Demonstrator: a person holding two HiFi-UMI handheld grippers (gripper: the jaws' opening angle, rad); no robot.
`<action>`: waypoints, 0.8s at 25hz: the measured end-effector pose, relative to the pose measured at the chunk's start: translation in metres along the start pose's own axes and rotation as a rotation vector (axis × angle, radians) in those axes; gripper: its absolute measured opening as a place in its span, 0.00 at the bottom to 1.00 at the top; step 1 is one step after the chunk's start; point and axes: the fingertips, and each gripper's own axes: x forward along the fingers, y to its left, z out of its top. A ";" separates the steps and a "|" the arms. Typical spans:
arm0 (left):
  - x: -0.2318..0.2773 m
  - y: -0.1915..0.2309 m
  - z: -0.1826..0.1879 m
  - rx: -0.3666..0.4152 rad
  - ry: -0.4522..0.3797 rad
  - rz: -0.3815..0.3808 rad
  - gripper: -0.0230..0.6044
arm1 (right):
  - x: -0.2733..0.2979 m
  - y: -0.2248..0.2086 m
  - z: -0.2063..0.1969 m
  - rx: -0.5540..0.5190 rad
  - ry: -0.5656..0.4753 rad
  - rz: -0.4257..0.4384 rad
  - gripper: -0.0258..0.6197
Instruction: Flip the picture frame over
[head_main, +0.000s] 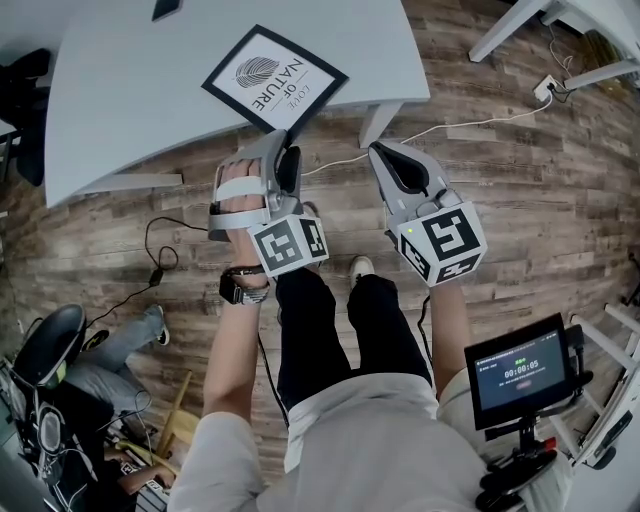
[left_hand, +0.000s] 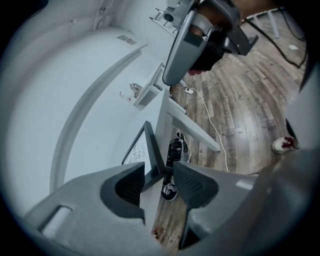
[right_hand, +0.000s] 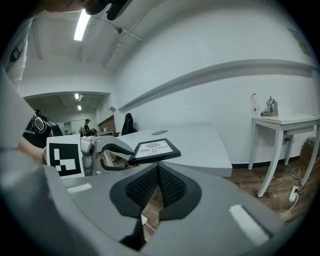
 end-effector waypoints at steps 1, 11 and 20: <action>0.001 0.001 0.000 0.003 0.001 0.008 0.33 | 0.002 0.000 -0.001 -0.001 0.000 0.002 0.04; 0.010 0.004 -0.002 0.063 -0.003 0.103 0.33 | 0.013 0.001 -0.009 -0.018 -0.005 -0.003 0.04; 0.013 0.007 0.001 0.084 -0.059 0.172 0.21 | 0.018 -0.001 -0.013 -0.022 -0.006 -0.018 0.04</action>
